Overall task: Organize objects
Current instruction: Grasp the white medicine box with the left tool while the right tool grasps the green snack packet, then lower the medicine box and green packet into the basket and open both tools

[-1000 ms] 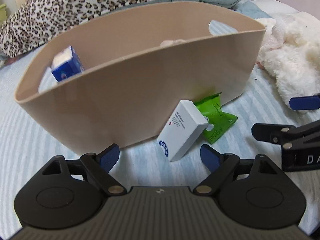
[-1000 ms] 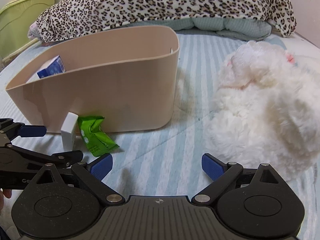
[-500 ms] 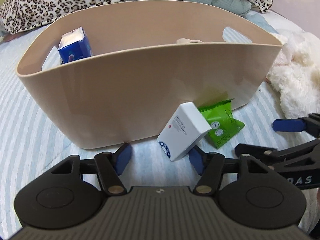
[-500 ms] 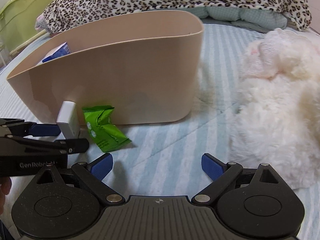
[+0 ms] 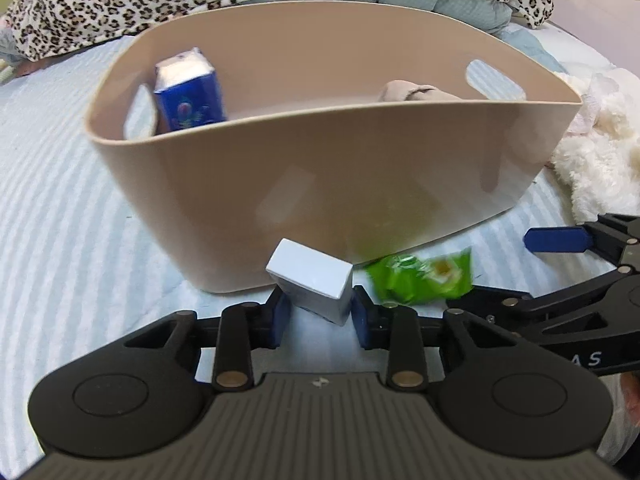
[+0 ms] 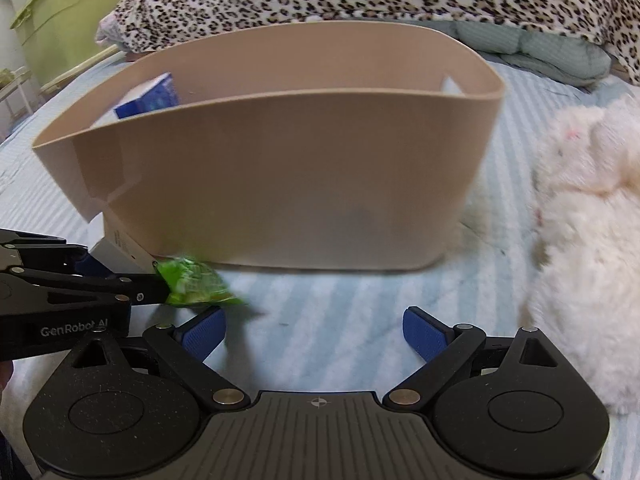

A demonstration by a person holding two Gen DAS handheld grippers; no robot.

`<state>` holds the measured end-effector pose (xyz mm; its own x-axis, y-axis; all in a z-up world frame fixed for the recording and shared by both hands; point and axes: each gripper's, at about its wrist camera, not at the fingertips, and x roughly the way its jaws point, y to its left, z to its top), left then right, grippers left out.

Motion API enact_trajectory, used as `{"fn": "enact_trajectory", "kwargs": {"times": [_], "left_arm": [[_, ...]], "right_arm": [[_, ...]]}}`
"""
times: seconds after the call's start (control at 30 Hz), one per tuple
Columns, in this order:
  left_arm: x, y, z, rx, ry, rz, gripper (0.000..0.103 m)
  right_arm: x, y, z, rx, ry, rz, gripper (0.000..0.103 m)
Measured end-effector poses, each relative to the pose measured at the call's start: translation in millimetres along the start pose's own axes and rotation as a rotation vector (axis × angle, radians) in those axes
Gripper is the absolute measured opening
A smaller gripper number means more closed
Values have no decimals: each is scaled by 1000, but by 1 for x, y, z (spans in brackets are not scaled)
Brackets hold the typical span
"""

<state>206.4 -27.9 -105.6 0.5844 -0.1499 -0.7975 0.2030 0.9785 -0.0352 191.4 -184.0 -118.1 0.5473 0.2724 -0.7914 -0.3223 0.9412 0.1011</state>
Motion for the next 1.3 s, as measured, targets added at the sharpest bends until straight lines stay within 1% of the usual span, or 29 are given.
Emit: {"fn": "enact_trajectory", "kwargs": {"times": [0.17, 0.4, 0.53, 0.6, 0.67, 0.7, 0.73, 0.77, 0.8, 0.9, 1.0, 1.03, 1.07, 1.3], "left_arm": [[-6, 15, -4, -5, 3, 39, 36], [-9, 30, -8, -14, 4, 26, 36], [-8, 29, -11, 7, 2, 24, 35], [-9, 30, -12, 0, 0, 18, 35], [-11, 31, -12, -2, -6, 0, 35], [-11, 31, -13, 2, -9, -5, 35], [-12, 30, -13, 7, -11, -7, 35], [-13, 29, -14, 12, -13, -8, 35], [-13, 29, -14, 16, -14, -9, 35], [-15, 28, -16, 20, -15, -14, 35], [-19, 29, -17, 14, -19, -20, 34], [-21, 29, -17, 13, -23, -22, 34], [-23, 30, -18, 13, -27, -23, 34], [-44, 28, -20, 42, -63, -17, 34]], "right_arm": [[-5, 13, 1, -40, 3, 23, 97], [4, 20, 4, -62, 7, 32, 97], [18, 23, 10, -44, 24, 51, 94], [22, 24, 10, -35, 16, 43, 90], [23, 23, 11, -26, 9, 50, 82], [23, 25, 13, -30, 8, 50, 72], [23, 26, 12, -42, 6, 47, 66], [23, 28, 12, -57, 5, 46, 51], [23, 29, 12, -67, 7, 49, 46], [23, 33, 10, -93, 4, 48, 40], [20, 34, 6, -109, 0, 46, 38], [18, 35, 5, -113, 0, 47, 32], [16, 35, 4, -116, 3, 50, 18], [-6, 33, -4, -120, -27, 39, 18]]}}
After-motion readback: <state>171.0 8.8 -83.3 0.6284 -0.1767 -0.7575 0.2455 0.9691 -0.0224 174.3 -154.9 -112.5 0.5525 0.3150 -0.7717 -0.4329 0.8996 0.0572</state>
